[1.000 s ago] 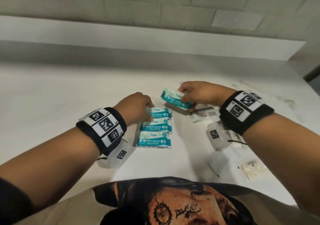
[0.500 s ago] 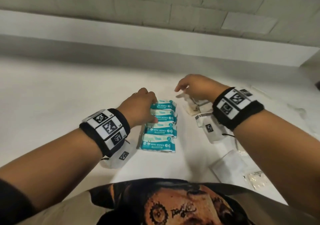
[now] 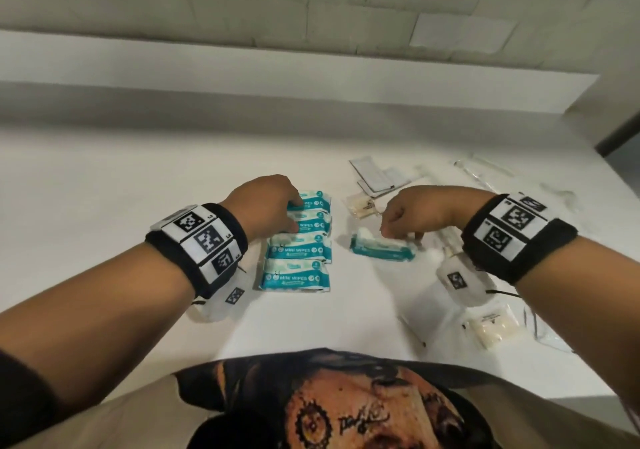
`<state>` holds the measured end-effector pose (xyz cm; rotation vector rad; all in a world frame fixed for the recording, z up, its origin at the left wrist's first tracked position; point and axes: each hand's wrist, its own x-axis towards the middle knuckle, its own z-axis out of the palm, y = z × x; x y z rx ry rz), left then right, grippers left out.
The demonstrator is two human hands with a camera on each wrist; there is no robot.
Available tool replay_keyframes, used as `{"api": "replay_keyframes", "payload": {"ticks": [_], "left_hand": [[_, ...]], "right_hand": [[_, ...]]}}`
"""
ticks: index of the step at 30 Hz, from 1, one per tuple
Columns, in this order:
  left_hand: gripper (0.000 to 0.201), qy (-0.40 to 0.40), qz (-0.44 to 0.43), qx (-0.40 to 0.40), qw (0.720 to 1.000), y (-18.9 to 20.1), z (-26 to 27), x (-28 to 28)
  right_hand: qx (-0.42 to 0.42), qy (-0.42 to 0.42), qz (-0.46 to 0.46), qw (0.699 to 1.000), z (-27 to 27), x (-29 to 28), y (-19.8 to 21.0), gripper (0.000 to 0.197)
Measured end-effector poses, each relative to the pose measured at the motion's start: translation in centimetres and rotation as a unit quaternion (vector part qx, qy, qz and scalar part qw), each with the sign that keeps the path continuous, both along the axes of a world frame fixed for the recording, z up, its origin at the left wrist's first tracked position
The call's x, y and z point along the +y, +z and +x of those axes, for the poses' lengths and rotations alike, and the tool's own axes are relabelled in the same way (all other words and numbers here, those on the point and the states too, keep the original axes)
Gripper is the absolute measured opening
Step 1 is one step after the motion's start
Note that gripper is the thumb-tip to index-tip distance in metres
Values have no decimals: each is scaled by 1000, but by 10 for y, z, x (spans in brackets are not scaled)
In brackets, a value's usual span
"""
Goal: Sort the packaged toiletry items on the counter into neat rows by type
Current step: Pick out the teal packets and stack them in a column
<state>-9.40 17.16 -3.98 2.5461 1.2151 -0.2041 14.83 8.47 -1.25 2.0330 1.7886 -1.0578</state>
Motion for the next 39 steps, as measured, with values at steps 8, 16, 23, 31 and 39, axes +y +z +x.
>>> {"api": "replay_keyframes", "payload": {"ticks": [8,16,23,31,39], "left_hand": [[52,-5,7,10,1000,-1,3,0],[51,-6,-3,-2,1000,-2,2,1],[51,2,-11,-15,1000,-4,-1,2],[50,9,-14,-23,1000,-3,-2,2],[49,19,-12,-25,999,3,-6,-3]], "right_hand": [[-26,-21,42,999,2,2,-2,29],[-49,45,137,988,-27,40,13,18],[-185,150,-21,971,-60,41,3,78],[-96,65,102,988,-42,58,24,42],[12,37,173,984,-67,106,-20,40]]}}
